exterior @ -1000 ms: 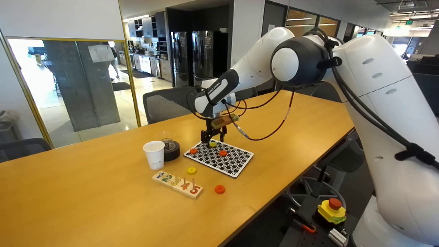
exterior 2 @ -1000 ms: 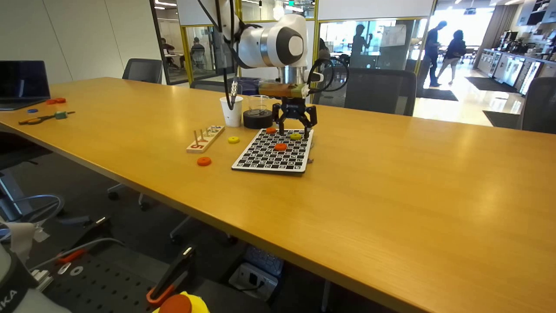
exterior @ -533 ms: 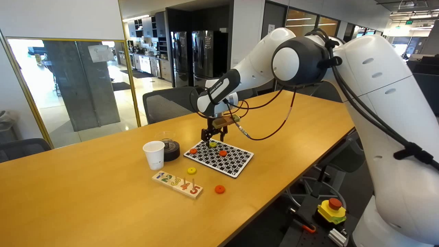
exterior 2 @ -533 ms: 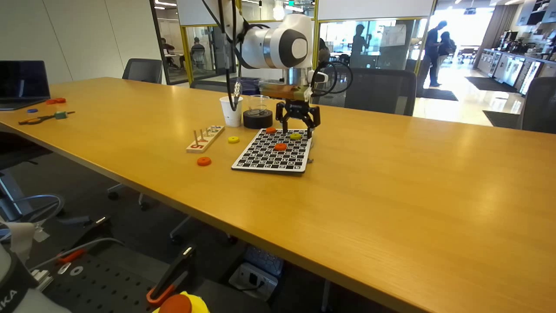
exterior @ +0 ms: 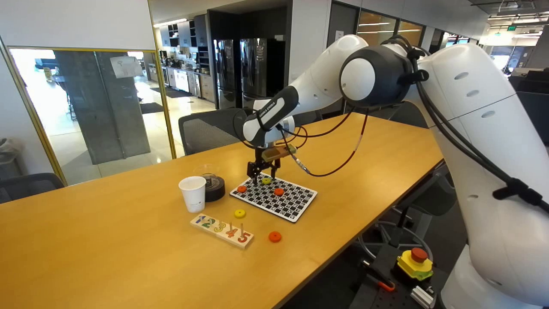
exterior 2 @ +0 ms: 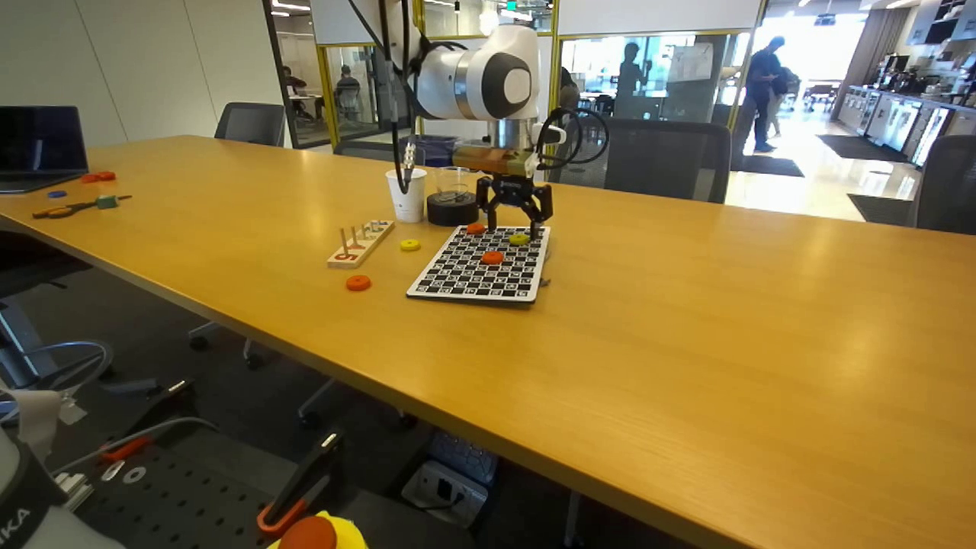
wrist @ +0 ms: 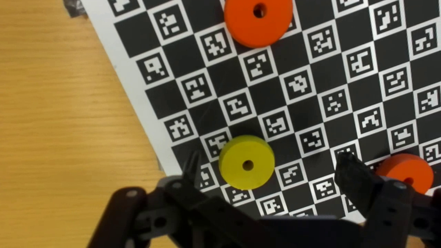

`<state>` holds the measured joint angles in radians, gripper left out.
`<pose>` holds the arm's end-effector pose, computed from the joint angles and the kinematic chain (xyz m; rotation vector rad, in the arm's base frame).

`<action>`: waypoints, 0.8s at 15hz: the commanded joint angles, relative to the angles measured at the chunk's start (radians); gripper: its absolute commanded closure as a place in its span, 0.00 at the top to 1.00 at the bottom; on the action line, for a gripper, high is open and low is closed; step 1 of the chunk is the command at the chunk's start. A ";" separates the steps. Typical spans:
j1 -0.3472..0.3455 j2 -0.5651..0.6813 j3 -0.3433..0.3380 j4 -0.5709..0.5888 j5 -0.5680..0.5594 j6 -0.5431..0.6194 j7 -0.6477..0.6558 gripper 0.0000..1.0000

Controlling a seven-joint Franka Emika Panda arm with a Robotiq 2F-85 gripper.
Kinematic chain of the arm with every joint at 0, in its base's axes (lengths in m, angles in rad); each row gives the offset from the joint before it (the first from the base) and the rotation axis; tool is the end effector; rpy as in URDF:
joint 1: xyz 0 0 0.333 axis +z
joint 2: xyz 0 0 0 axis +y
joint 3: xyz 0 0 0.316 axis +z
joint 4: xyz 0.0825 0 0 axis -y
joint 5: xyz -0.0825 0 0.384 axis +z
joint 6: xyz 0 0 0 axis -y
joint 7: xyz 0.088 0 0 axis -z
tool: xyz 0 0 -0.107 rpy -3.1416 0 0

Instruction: Put the orange rings inside the clear cup, place the yellow rings inside the white cup

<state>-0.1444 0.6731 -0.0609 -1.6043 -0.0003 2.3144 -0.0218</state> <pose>0.6856 -0.1369 0.2391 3.0881 -0.2621 0.0521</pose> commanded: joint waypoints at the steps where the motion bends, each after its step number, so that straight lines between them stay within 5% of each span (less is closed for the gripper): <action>1: -0.004 -0.018 0.007 -0.015 0.018 0.017 -0.014 0.74; 8: 0.000 -0.020 0.002 -0.016 0.013 0.013 -0.006 0.20; 12: 0.011 -0.049 -0.002 -0.030 -0.001 0.020 -0.007 0.21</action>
<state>-0.1443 0.6725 -0.0598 -1.6042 -0.0003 2.3152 -0.0218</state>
